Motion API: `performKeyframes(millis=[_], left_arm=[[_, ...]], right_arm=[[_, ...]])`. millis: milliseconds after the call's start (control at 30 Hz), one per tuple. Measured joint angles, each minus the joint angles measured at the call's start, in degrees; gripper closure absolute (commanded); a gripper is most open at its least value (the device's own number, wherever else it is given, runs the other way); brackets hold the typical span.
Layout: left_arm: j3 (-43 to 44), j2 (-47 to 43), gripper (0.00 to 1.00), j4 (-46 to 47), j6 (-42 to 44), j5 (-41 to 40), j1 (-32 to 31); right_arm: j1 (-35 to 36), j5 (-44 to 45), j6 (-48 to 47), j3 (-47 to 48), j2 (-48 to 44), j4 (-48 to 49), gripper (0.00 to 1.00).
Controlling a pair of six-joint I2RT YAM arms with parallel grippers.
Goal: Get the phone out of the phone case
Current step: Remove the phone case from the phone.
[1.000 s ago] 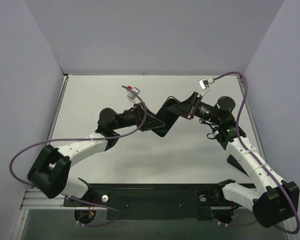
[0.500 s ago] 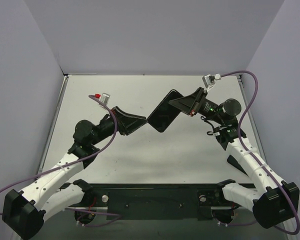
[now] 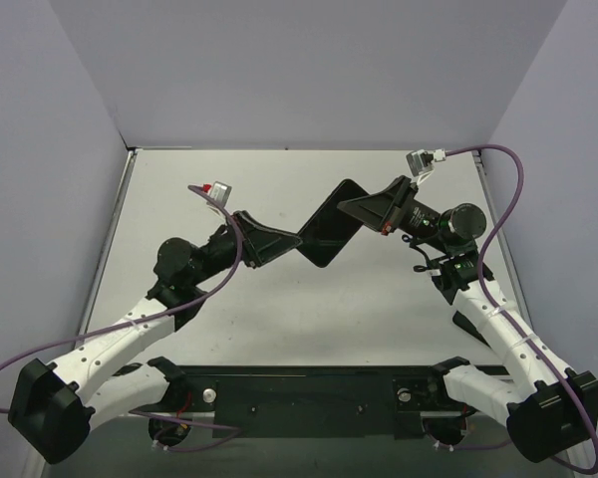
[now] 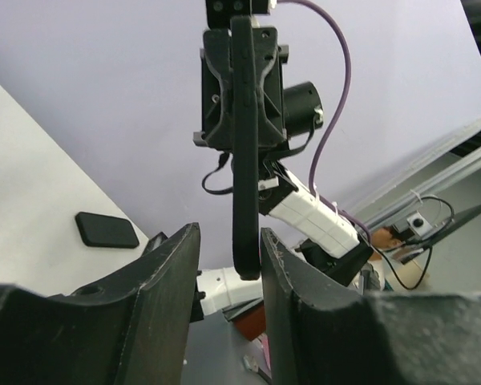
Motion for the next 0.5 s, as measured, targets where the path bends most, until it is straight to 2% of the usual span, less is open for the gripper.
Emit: performKeyframes(millis=[100, 233, 400, 500], left_arm=[[0.44, 1.01, 0.66, 0.50, 0.00, 0.15, -2.60], [0.90, 0.55, 0.71, 0.42, 1.36, 0.09, -5.05], [0.87, -1.31, 0.69, -0.44, 2.69, -0.15, -5.18], [0.87, -1.68, 0.71, -0.52, 3.17, -0.15, -5.31]], right_arm=[[0.02, -0.02, 0.63, 0.00, 0.00, 0.33, 1.00], [0.13, -0.02, 1.53, -0.04, 0.00, 1.55, 1.00], [0.63, 0.28, 2.69, -0.26, -0.20, 2.67, 1.00], [0.72, 0.26, 2.93, -0.26, -0.35, 2.78, 1.00]])
